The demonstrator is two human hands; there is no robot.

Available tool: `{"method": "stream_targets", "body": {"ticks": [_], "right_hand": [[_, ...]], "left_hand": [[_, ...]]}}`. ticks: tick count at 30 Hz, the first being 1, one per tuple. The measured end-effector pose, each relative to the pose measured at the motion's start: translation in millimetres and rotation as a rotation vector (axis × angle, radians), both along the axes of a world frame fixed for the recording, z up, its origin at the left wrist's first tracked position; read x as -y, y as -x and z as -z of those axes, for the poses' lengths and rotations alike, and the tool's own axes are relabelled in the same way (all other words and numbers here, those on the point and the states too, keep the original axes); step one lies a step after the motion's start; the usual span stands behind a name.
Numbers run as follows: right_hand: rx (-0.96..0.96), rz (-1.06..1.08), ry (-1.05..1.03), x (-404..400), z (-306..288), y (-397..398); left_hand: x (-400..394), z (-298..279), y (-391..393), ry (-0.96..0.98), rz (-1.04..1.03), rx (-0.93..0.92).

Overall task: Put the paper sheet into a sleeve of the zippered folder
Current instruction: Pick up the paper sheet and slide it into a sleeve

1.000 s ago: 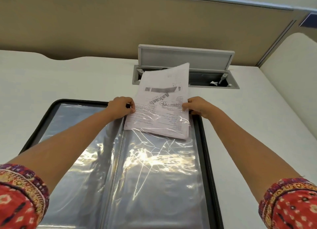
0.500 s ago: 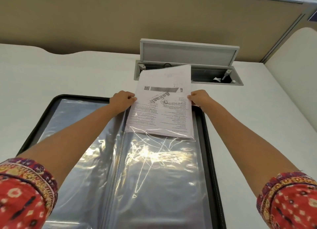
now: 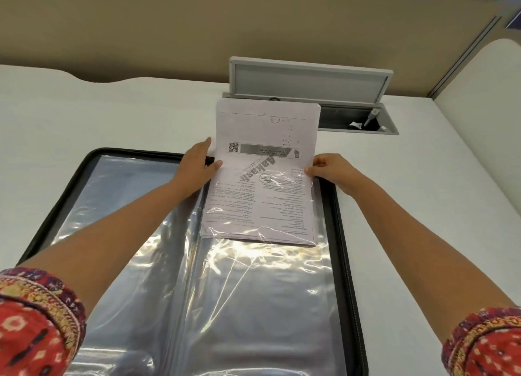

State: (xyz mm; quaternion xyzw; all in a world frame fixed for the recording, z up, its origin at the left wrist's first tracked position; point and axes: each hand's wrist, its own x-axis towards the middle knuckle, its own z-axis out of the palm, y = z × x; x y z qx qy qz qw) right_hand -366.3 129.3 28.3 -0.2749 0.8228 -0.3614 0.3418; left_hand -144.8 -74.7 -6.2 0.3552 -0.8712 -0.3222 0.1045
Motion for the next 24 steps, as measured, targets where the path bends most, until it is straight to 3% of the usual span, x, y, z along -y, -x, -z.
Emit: {"method": "stream_targets", "body": {"ticks": [5,9,13,17,24], "right_hand": [[-0.085,0.067,0.028,17.7,-12.4,6.2],[0.018,0.11,-0.039,32.3,-11.4,9.4],[-0.017,0.074,-0.083,38.6,-8.6,6.3],[-0.061,0.028,-0.058,31.6,-8.5,3.8],[-0.097,-0.123,-0.198,11.5,-8.5,7.6]], "left_hand": [[-26.5,-1.2,-14.1,0.065,-0.04,-0.089],[-39.7,2.4,-32.4,0.25,0.001,0.116],[-65.2,9.5,-64.2,0.306,-0.02,0.254],[-79.6,21.6,-91.8,0.276,-0.055,0.278],[-79.8,28.7,-89.4,0.358,-0.079,0.254]]}}
